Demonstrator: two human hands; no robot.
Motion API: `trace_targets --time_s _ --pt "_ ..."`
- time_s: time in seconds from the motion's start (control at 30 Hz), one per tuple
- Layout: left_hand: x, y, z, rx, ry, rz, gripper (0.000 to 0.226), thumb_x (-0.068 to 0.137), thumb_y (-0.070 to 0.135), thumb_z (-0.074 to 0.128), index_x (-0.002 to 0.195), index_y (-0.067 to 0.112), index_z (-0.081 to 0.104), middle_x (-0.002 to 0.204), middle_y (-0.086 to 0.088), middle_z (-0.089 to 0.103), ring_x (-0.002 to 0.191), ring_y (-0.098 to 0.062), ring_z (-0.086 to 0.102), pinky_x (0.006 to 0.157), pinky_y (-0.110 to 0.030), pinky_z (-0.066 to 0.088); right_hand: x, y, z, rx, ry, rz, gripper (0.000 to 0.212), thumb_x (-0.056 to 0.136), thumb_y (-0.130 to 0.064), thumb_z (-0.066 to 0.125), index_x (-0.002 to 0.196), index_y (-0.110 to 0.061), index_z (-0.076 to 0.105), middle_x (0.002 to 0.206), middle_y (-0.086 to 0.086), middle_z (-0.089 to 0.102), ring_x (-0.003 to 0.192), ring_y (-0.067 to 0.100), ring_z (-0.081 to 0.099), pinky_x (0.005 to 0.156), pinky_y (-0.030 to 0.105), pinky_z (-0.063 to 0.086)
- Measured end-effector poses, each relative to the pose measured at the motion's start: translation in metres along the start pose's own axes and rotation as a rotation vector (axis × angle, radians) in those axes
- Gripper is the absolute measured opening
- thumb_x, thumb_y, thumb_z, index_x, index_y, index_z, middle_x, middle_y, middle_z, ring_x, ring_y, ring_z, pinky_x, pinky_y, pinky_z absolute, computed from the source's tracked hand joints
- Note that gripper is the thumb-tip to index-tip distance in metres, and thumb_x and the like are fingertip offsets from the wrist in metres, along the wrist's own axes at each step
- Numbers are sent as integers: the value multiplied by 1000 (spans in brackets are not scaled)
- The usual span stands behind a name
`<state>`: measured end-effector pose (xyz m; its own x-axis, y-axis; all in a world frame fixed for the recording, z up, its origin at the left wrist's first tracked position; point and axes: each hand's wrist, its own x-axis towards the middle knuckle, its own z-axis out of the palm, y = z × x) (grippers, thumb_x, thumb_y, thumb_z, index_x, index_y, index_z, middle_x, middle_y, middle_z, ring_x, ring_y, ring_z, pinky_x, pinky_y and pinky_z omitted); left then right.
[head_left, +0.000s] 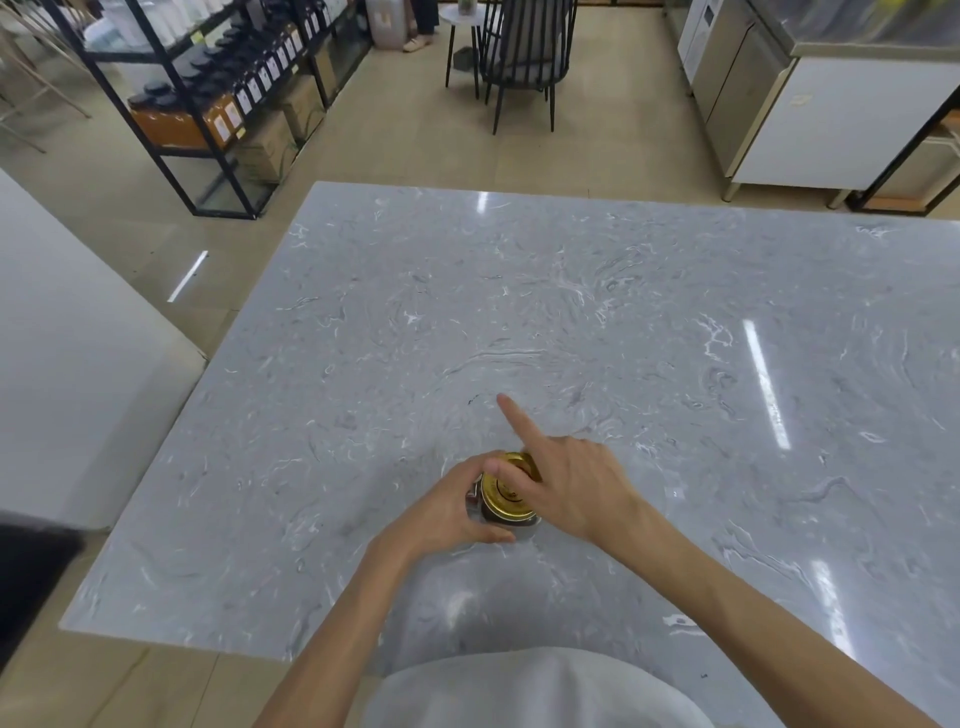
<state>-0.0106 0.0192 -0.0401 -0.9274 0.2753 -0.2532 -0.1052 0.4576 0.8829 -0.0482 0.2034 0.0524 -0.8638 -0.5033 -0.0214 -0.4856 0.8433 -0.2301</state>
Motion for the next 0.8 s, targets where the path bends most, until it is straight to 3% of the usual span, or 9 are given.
trace_targets --time_s 0.07,0.17,0.27,0.33,0.4,0.47,0.57,0.67,0.8 --pt "0 0 1 -12 3 4 84 66 42 93 136 48 45 138 14 54 126 -7 56 108 -42 48 1 1 2 -97 73 32 77 94 -71 22 156 -26 9 68 -3 59 66 20 65 56 31 44" --pt "0 -1 1 -26 3 1 88 66 42 93 140 40 45 138 12 54 126 -9 56 108 -43 48 0 1 6 18 21 0 73 96 -69 25 155 -29 11 85 -3 68 79 20 66 66 34 52" --pt "2 -2 1 -35 -3 22 84 67 37 94 137 43 48 133 18 59 123 -7 58 108 -39 48 1 4 4 -148 137 30 74 95 -69 25 154 -24 18 73 -2 66 68 20 65 64 33 50" --pt "2 1 -2 -52 -15 40 81 66 37 94 129 56 48 128 29 60 120 -4 60 104 -28 50 1 7 3 -49 94 -93 70 93 -67 36 150 -26 30 104 -2 67 98 21 63 81 35 50" --pt "2 4 -7 -47 -52 17 78 64 45 93 121 68 47 122 35 61 116 -1 62 97 -18 51 -1 7 5 165 -144 -287 64 91 -61 52 145 -31 40 137 -4 50 129 17 44 99 33 45" --pt "4 4 -14 -24 -82 5 73 64 48 94 121 62 51 121 29 64 114 -1 64 95 -20 53 -2 4 16 161 -203 -368 58 90 -53 61 141 -29 46 140 -5 44 128 14 41 98 31 47" --pt "6 0 -24 -20 -44 34 64 68 41 93 119 50 56 115 22 68 106 -1 67 83 -16 53 3 -14 38 172 -67 -213 53 88 -44 67 135 -24 50 132 -1 46 120 19 46 91 35 51" --pt "4 -6 -16 -68 160 48 56 66 31 85 111 52 58 103 21 70 94 -1 69 72 -12 53 18 -41 60 123 162 -76 39 88 -37 66 119 -14 63 118 5 57 107 27 53 92 37 47" --pt "-12 -25 -24 -96 220 6 68 68 28 90 121 52 55 114 23 69 103 0 69 79 -14 53 26 -47 76 246 291 -225 37 88 -43 65 113 -15 65 112 3 59 102 25 53 89 35 48"
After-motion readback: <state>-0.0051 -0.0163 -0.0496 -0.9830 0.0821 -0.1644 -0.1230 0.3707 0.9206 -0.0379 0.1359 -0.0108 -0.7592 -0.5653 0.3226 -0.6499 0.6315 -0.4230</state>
